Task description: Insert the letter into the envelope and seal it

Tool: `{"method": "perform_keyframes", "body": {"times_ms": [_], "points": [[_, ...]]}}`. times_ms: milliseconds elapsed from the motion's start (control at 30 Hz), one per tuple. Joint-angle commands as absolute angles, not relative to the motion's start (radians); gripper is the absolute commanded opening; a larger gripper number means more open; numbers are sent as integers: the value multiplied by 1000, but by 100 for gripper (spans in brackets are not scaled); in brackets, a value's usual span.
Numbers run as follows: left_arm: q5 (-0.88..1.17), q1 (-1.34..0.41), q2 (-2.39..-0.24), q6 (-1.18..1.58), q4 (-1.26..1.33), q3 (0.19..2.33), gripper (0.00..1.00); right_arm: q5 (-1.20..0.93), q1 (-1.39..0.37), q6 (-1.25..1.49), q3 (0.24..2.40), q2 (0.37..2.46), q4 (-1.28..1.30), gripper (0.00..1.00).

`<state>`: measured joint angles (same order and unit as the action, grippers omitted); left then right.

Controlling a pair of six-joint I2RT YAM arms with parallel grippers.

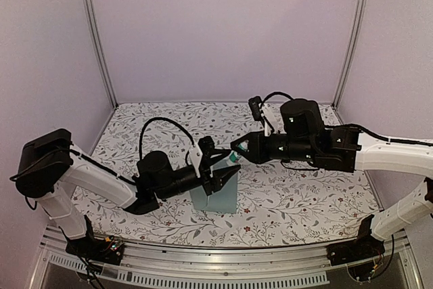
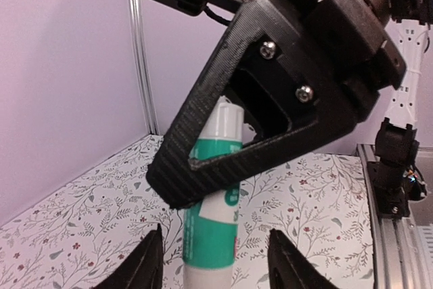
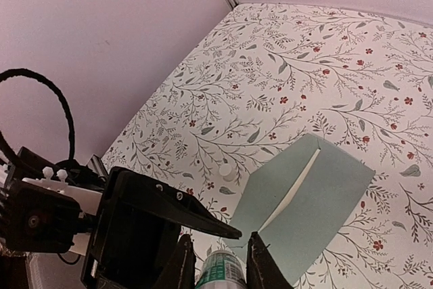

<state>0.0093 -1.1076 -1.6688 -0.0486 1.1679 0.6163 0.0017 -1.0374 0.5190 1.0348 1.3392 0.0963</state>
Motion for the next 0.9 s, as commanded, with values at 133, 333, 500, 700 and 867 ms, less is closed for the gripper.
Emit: {"method": "perform_keyframes", "body": {"times_ms": [133,333,500,700,867], "points": [[-49,-1037,-1660,179,1087,486,53,167,-962,497,1111,1390,189,0],[11,-914,-1698,331,871,533,36,175,-911,482,1148,1478,201,0],[228,-777,-1808,375,691,696,20,176,-912,480,1138,1539,166,0],[402,-693,-1969,365,577,875,11,145,-912,471,1086,1580,47,0],[388,-678,-2088,339,441,1003,4,94,-915,473,1068,1642,-46,0]]}}
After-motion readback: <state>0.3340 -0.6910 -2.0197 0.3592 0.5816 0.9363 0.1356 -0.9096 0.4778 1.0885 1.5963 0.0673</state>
